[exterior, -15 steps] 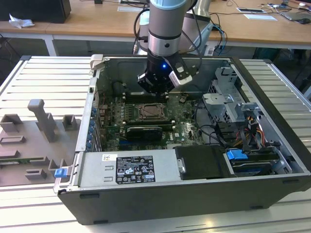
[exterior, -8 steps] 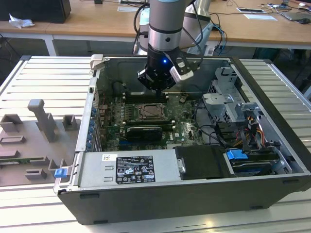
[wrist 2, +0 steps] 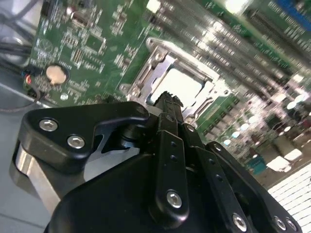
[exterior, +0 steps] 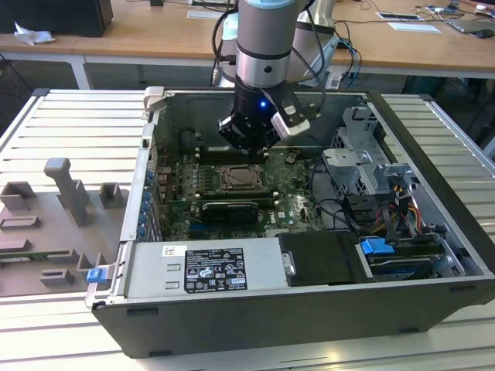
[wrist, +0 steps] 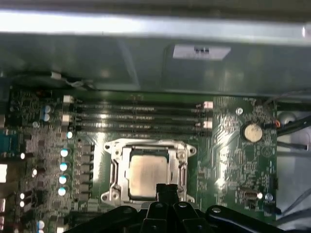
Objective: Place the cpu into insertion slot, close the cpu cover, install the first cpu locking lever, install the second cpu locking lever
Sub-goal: 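Install the second cpu locking lever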
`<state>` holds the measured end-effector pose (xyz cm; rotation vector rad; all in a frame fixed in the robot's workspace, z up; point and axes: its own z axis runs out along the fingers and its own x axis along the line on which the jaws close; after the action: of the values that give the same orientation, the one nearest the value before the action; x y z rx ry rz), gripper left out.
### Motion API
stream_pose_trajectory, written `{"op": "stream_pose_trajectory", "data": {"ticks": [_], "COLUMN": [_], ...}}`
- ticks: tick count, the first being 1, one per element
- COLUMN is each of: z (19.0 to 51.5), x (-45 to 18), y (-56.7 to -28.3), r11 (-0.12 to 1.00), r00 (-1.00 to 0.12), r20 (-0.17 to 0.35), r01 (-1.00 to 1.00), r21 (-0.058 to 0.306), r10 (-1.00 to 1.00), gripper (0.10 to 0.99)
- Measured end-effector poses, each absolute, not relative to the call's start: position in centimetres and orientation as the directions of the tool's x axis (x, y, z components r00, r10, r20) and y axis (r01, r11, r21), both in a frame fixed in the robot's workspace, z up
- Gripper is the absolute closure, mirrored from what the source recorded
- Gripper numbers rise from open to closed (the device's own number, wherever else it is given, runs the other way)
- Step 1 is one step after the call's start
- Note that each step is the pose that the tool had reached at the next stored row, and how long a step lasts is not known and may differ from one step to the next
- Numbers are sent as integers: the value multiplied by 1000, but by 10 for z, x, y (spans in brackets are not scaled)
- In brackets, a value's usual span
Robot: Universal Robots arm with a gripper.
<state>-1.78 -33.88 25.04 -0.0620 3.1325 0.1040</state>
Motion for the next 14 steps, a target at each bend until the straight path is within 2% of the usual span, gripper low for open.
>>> {"op": "stream_pose_trajectory", "data": {"ticks": [2, 7, 14], "z": [249, 246, 239], "x": [-18, -18, -18], "y": [-346, -358, -368], "r11": [996, 990, 989], "r00": [-999, -999, -999], "r20": [-9, -11, -11], "r01": [-40, -40, -44], "r21": [74, 139, 140], "r10": [-39, -39, -42], "gripper": [980, 980, 980]}}
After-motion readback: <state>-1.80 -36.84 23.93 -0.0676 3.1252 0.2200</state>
